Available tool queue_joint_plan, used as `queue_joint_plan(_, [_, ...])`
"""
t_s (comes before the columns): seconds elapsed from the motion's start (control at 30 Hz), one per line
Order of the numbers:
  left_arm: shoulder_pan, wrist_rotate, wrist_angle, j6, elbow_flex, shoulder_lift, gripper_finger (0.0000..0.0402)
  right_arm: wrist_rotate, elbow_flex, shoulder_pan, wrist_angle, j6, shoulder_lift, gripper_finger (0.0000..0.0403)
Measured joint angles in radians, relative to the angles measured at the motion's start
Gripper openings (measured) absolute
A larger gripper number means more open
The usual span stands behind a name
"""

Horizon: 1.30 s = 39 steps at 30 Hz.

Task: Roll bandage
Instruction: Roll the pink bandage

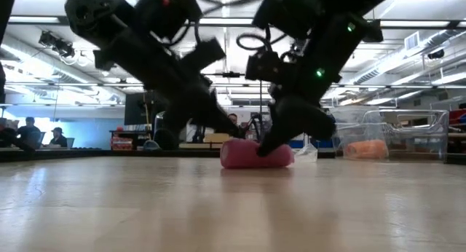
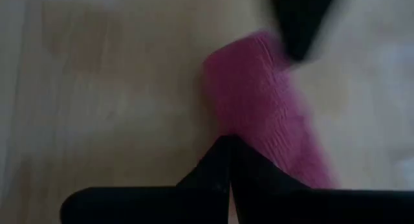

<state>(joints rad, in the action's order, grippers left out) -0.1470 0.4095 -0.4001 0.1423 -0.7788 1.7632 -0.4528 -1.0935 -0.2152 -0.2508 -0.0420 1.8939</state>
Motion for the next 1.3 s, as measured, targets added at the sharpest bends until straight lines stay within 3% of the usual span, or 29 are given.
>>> queue_joint_plan(0.17, [0.008, 0.005, -0.010, -0.044, -0.003, -0.031, 0.0008, 0.045, 0.027, 0.001, 0.040, -0.001, 0.002, 0.0003])
queue_joint_plan(0.5, [0.016, -0.039, -0.045, -0.103, -0.007, 0.080, 0.0008, 0.053, 0.018, -0.006, 0.016, -0.002, -0.006, 0.0012])
queue_joint_plan(0.77, [0.016, -0.039, -0.042, -0.097, -0.008, 0.082, 0.0008, -0.159, -0.005, -0.006, 0.011, 0.010, -0.084, 0.0019])
queue_joint_plan(1.0, [0.016, -0.036, -0.035, -0.096, -0.008, 0.082, 0.0008, -0.114, 0.046, 0.075, 0.101, 0.028, -0.032, 0.0005])
queue_joint_plan(1.3, [0.017, -0.026, -0.035, -0.113, -0.007, 0.083, 0.0008, -0.093, 0.094, 0.081, 0.193, -0.001, -0.033, 0.0008])
